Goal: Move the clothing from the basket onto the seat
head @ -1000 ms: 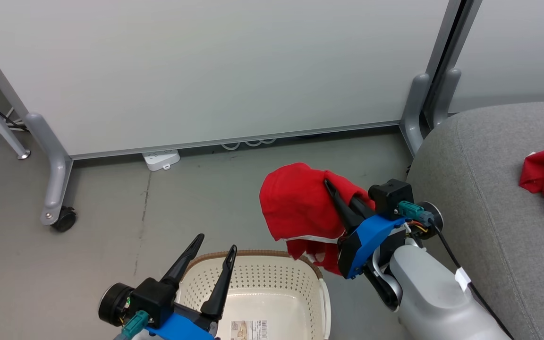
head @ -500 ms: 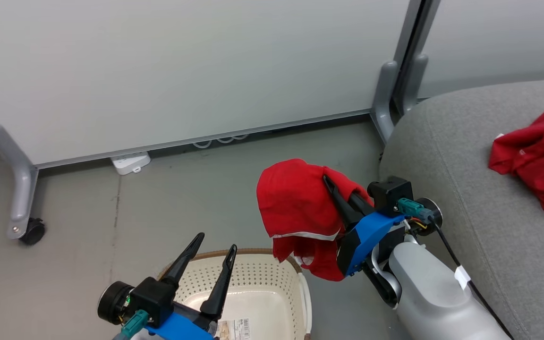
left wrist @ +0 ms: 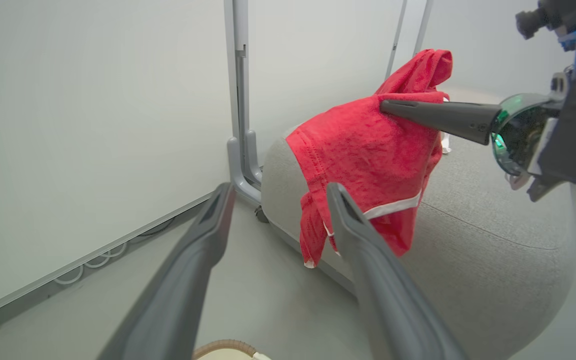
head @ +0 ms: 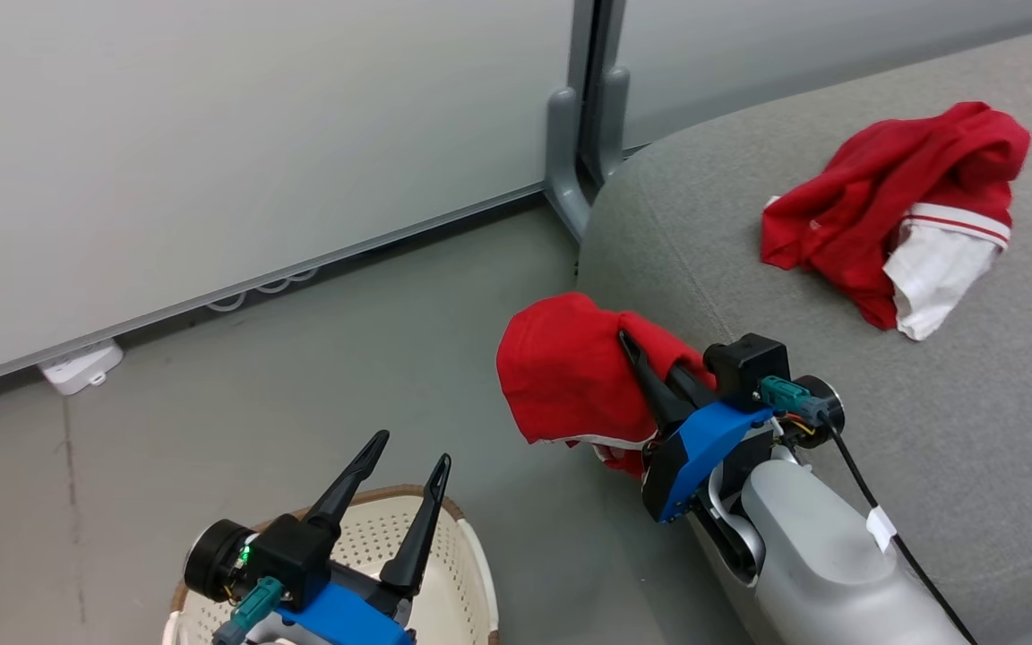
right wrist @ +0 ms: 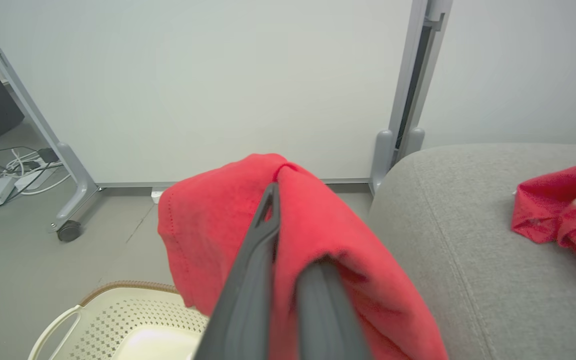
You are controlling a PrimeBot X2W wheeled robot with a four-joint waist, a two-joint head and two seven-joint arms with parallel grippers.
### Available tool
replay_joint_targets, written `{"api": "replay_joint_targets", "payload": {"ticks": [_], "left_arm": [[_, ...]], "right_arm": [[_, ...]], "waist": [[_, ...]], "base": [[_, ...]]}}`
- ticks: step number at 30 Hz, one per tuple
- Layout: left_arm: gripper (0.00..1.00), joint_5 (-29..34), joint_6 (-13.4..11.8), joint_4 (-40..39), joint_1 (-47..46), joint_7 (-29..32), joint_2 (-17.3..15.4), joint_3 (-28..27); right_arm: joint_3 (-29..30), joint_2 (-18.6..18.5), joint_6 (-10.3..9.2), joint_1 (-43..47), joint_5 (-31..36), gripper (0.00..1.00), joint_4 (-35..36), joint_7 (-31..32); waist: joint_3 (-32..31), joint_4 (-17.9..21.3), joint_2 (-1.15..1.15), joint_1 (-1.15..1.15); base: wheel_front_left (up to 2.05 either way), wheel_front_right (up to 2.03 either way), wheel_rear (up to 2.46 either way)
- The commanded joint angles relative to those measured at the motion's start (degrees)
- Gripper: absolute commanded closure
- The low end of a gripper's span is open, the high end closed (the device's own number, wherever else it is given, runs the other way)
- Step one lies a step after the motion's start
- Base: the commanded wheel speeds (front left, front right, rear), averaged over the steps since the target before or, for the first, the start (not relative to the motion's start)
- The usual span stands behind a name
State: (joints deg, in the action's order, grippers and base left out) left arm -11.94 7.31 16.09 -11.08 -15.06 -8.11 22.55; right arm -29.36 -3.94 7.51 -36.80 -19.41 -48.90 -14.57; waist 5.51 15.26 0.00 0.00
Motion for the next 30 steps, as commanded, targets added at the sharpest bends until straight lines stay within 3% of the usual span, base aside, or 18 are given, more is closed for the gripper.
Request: {"api": "replay_joint_targets", "payload": {"ticks": [1, 12, 30], "left_arm": [[0.00, 0.0, 0.2, 0.1, -0.4, -0.2, -0.4, 0.0], [0.00, 0.2, 0.2, 0.2, -0.8, -0.2, -1.0, 0.3], [0.00, 0.2, 0.2, 0.4, -1.7, -0.2, -1.5, 0.4]], "right_arm": [[0.2, 0.1, -0.04, 0.6, 0.2, 1.00, 0.4, -0.1], [1.8, 0.3, -0.05, 1.7, 0.7, 1.00, 1.1, -0.3], [5.1, 0.4, -0.05, 1.9, 0.9, 1.00, 2.0, -0.5]], "waist": [[0.4, 3.8, 0.00, 0.00], [1.5, 11.5, 0.00, 0.00], [3.3, 11.8, 0.00, 0.00]], "base": [[0.00, 0.00, 0.00], [0.00, 0.00, 0.00], [0.00, 0.00, 0.00]]}}
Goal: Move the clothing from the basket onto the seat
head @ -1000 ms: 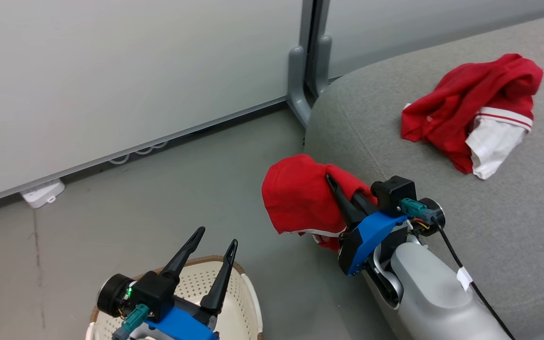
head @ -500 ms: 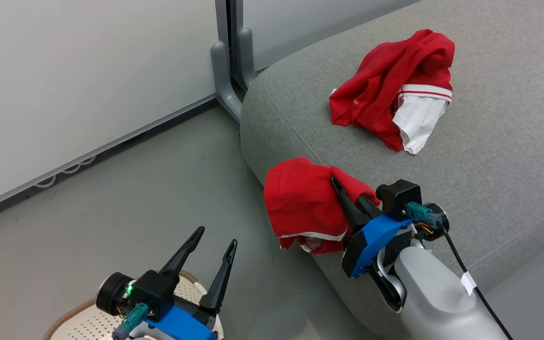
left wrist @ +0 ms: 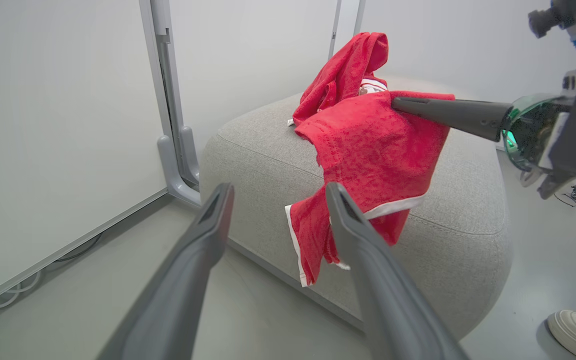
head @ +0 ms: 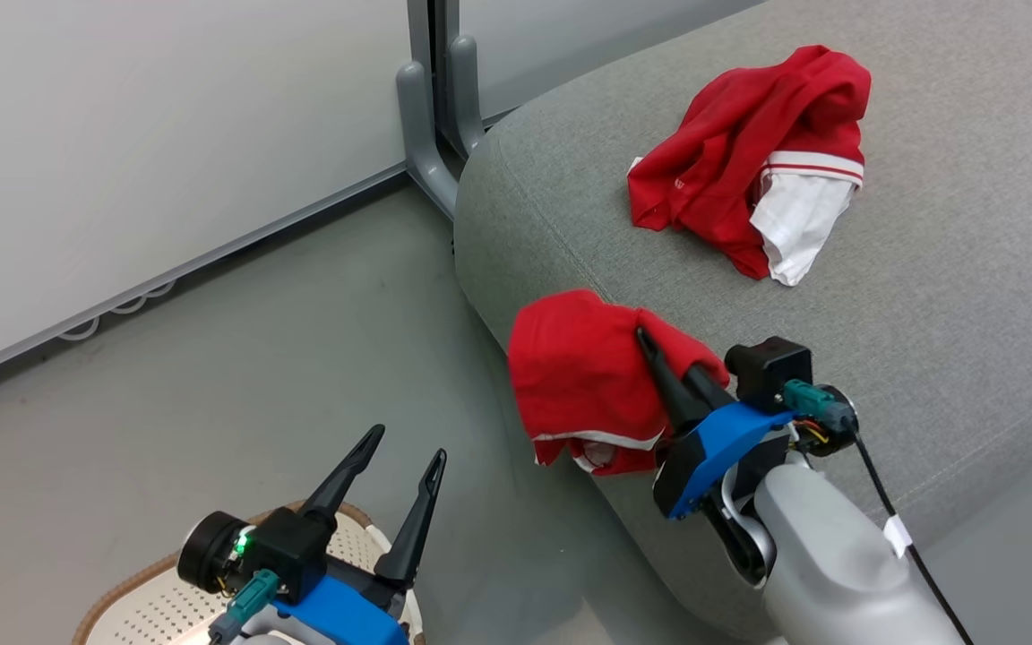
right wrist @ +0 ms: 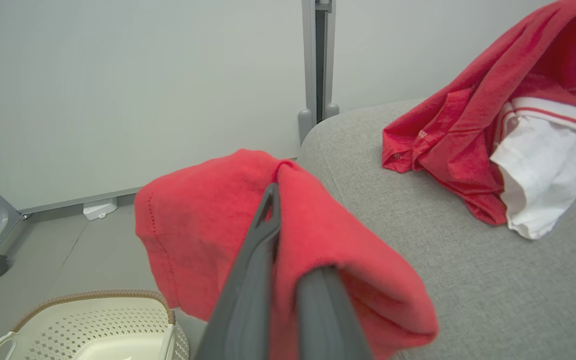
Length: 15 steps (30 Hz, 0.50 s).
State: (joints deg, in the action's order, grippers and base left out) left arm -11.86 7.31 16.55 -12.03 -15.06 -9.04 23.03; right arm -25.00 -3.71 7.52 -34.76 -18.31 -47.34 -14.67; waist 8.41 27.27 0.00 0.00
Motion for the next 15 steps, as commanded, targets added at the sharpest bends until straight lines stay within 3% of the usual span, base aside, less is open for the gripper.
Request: {"api": "replay_joint_targets", "payload": {"ticks": [1, 11, 13, 15], "left_arm": [[0.00, 0.2, 0.2, -0.1, -0.9, -0.2, -0.6, -0.1], [0.00, 0.8, 0.2, -1.2, -4.5, -0.2, -2.0, 1.3], [0.00, 1.1, 0.2, -1.8, -7.2, -0.2, -2.9, 2.9], [0.00, 0.8, 0.2, -2.5, -13.1, -0.2, -4.4, 6.6]], "right_arm": [[1.4, 0.1, -0.06, -0.6, -0.5, 1.00, 0.6, -0.4], [10.0, -7.0, -0.06, -11.4, 1.3, 1.00, 4.9, 2.8], [14.0, -11.2, -0.06, -16.3, 2.1, 1.00, 7.1, 5.0], [22.9, -19.5, -0.06, -22.6, 3.8, 1.00, 10.9, 8.2]], "waist": [[0.7, -0.4, 0.00, 0.00], [6.4, -2.7, 0.00, 0.00], [9.8, -4.2, 0.00, 0.00], [16.1, -8.3, 0.00, 0.00]], "base": [[0.00, 0.00, 0.00], [0.00, 0.00, 0.00], [0.00, 0.00, 0.00], [0.00, 0.00, 0.00]]}}
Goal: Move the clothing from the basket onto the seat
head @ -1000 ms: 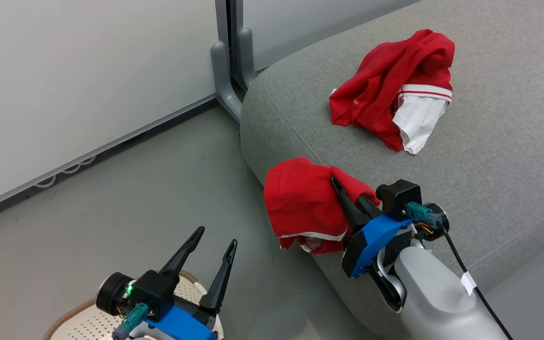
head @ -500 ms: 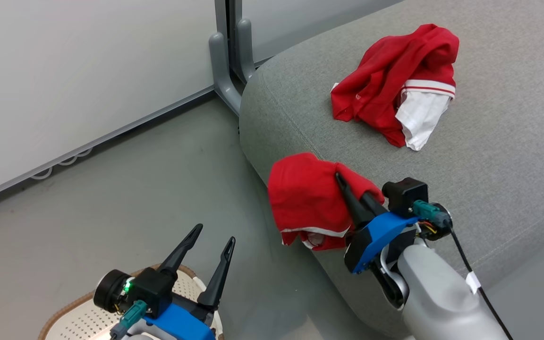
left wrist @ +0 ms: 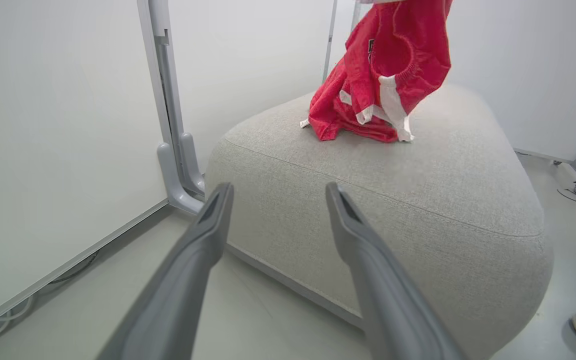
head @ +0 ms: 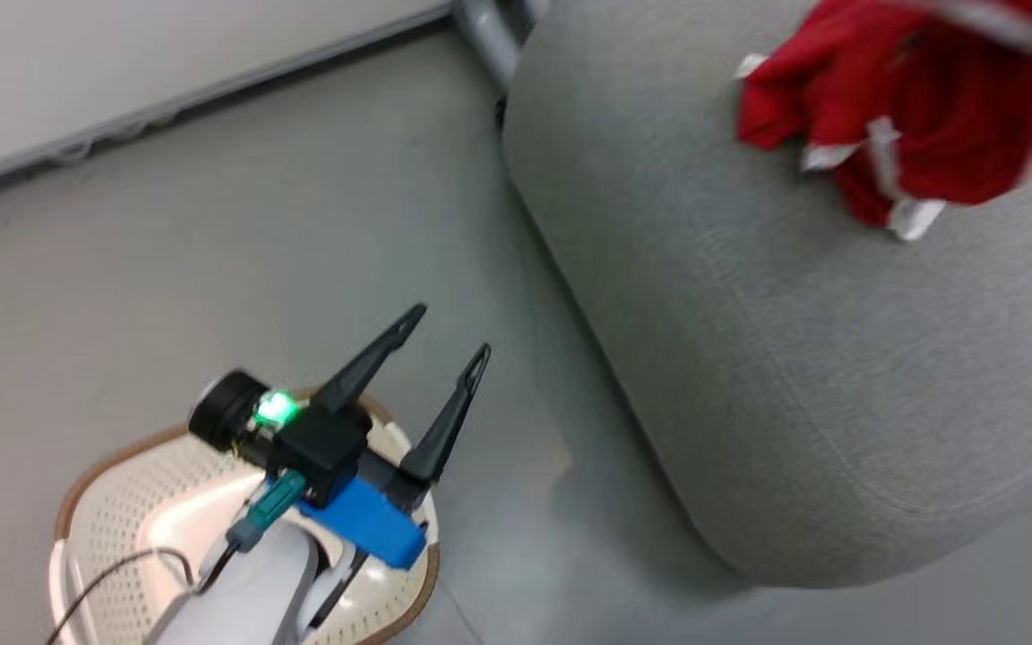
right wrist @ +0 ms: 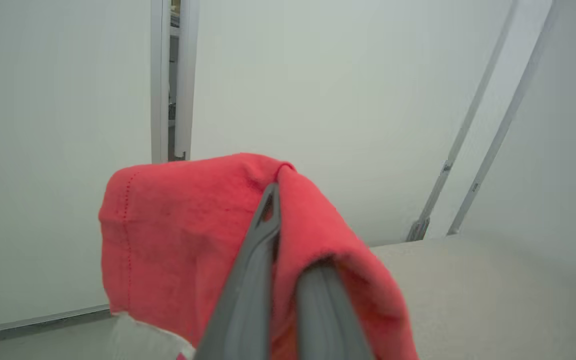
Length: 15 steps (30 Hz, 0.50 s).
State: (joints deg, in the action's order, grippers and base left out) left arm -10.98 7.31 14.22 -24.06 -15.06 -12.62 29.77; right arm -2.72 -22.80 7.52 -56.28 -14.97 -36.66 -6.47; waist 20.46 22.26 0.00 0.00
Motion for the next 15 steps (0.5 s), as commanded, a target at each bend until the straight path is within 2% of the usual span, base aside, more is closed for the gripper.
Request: {"api": "replay_joint_targets", "payload": {"ticks": [1, 6, 9, 11, 15], "left_arm": [[0.00, -0.1, 0.2, -0.5, -2.1, -0.2, -0.9, 0.7], [0.00, -0.4, 0.2, -2.0, -7.7, -0.2, -1.7, 3.8], [0.00, -0.4, 0.2, -2.9, -10.3, -0.2, -2.1, 4.8], [0.00, -0.3, 0.2, -3.7, -11.7, -0.2, -2.2, 5.2], [0.00, 0.2, 0.2, -5.2, -13.8, -0.2, -2.7, 5.4]], "right_arm": [[2.7, -2.2, -0.06, -2.0, 1.0, 1.00, 1.0, 0.4], [13.5, -9.6, -0.06, -5.0, 4.8, 1.00, 4.7, 1.6], [18.6, -11.9, -0.06, -3.8, 6.6, 1.00, 5.9, 2.6], [21.3, -12.6, -0.06, -1.7, 7.4, 1.00, 5.7, 2.8], [25.6, -11.6, -0.06, 1.9, 8.5, 1.00, 4.1, 1.9]], "waist": [[5.3, -4.2, 0.00, 0.00], [11.4, -8.4, 0.00, 0.00], [14.5, -10.4, 0.00, 0.00], [16.5, -11.6, 0.00, 0.00], [19.8, -13.1, 0.00, 0.00]], "base": [[0.00, 0.00, 0.00], [0.00, 0.00, 0.00], [0.00, 0.00, 0.00], [0.00, 0.00, 0.00], [0.00, 0.00, 0.00]]}}
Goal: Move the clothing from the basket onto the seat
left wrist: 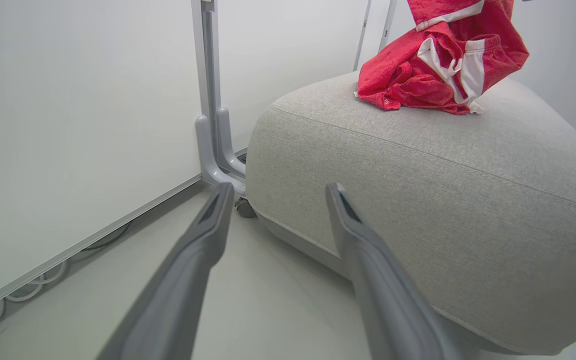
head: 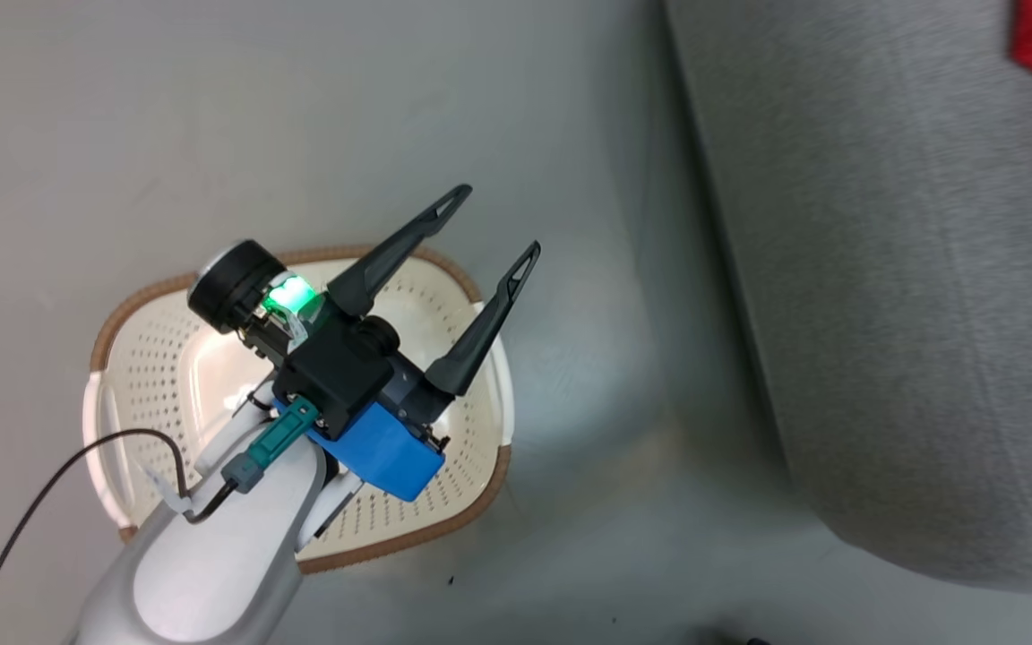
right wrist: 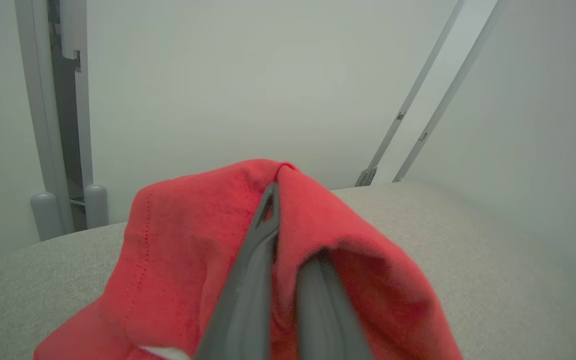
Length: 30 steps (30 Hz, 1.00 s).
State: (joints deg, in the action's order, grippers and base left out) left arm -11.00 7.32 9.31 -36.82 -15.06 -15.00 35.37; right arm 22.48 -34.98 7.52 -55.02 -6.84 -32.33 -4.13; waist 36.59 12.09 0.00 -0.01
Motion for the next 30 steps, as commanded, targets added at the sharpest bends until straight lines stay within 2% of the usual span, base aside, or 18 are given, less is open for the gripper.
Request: {"api": "replay_joint_targets", "payload": {"ticks": [1, 6, 13, 14, 15, 16, 18, 24, 30], "left_arm": [[0.00, 0.3, 0.2, -0.6, -1.4, -0.2, -0.4, -0.2], [0.00, 0.6, 0.2, -1.0, -1.9, -0.2, -1.0, -0.5], [0.00, 0.4, 0.2, -0.4, -1.0, -0.2, -1.1, -1.1], [0.00, 0.3, 0.2, -0.3, -1.0, -0.2, -1.0, -1.2], [0.00, 0.3, 0.2, -0.2, -1.0, -0.2, -0.9, -1.3], [0.00, 0.3, 0.2, -0.1, -1.0, -0.2, -0.7, -1.4], [0.00, 0.1, 0.2, 0.1, -0.8, -0.2, -0.4, -1.7], [0.00, -0.7, 0.2, 1.5, 1.4, -0.2, 0.7, -2.6], [0.00, -2.1, 0.2, 3.1, 6.9, -0.2, 3.6, -5.6]], "right_arm": [[1.3, 1.2, -0.06, 1.5, 0.4, 1.00, -0.7, -0.9], [4.0, 4.8, -0.06, 3.5, 1.1, 1.00, -3.9, -3.1], [3.6, 7.5, -0.06, 2.6, 3.1, 1.00, -6.8, -5.2], [3.6, 7.7, -0.06, 2.5, 3.6, 0.90, -7.1, -5.4], [3.5, 7.7, -0.06, 2.4, 3.8, 0.71, -7.5, -5.6], [3.2, 7.8, -0.06, 2.4, 4.1, 0.64, -7.7, -5.7], [2.5, 7.6, -0.06, 2.1, 4.4, 0.01, -8.3, -6.0], [-1.5, 7.4, -0.06, 3.4, 4.0, 0.00, -10.3, -6.7], [-6.0, 8.5, -0.06, 8.4, 3.7, 0.00, -10.7, -6.5]], "waist": [[4.4, -3.2, 0.00, 0.01], [6.3, -3.4, 0.00, 0.01], [5.5, -2.9, 0.00, 0.01], [5.1, -2.8, 0.00, 0.01], [4.8, -2.9, 0.00, 0.01], [4.4, -2.9, 0.00, 0.01], [3.8, -2.9, 0.00, 0.01], [-0.8, -2.9, 0.00, 0.01], [-9.3, -3.8, 0.00, 0.01]], "base": [[0.00, 0.00, 0.00], [0.00, 0.00, 0.00], [0.00, 0.00, 0.00], [0.00, 0.00, 0.00], [0.00, 0.00, 0.00], [0.00, 0.00, 0.00], [0.00, 0.00, 0.00], [0.00, 0.00, 0.00], [0.00, 0.00, 0.00]]}}
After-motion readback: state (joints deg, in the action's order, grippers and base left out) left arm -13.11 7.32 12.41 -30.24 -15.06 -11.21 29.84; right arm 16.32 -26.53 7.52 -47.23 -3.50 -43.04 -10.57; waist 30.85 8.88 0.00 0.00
